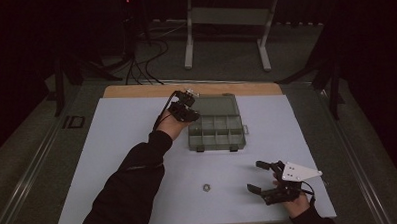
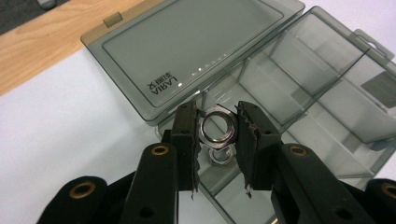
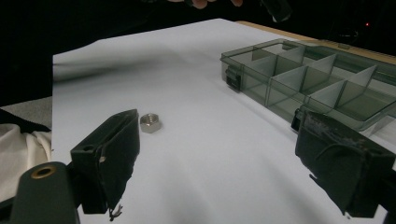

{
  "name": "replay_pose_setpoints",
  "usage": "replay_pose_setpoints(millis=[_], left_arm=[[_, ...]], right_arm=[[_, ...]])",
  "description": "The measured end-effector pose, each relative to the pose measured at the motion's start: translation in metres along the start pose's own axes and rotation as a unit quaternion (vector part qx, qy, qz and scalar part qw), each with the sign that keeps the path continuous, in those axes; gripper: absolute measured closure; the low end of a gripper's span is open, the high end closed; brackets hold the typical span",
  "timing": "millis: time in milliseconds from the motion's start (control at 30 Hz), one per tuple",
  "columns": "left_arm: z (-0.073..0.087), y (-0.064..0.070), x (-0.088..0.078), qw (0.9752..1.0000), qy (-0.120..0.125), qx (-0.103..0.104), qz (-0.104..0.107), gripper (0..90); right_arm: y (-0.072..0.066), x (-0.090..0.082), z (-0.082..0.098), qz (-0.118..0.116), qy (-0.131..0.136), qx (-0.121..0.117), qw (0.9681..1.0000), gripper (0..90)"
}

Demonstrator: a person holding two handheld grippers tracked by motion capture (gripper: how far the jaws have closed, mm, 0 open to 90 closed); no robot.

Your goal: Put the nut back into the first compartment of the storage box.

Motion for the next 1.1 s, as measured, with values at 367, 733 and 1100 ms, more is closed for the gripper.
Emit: replay_pose_setpoints(millis=[367, 733, 1100], left_arm=[[0.01, -0.003, 0.019, 0.9998, -0.019, -0.009, 0.002, 70.6], [0.018, -0.004, 0.033, 0.9992, -0.037, -0.013, 0.004, 70.5], [0.022, -0.002, 0.042, 0.999, -0.041, -0.017, 0.002, 70.0]], right_arm=[[-0.001, 0.0, 0.0, -0.001, 0.0, 0.0, 1.0, 13.8], [-0.001, 0.0, 0.0, -0.003, 0.0, -0.002, 1.0, 13.9], [-0.001, 0.0, 0.0, -0.004, 0.0, 0.001, 1.0, 13.9]])
Point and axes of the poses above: each handheld gripper's, and its own axes: x roughly forward along the jaws, z roughly out of its underside, y roughly to its right, the point moved 7 cm from there along x, roughly forward along the jaws, and after that the axes turned 9 degrees about -x, right-handed, at the moved point
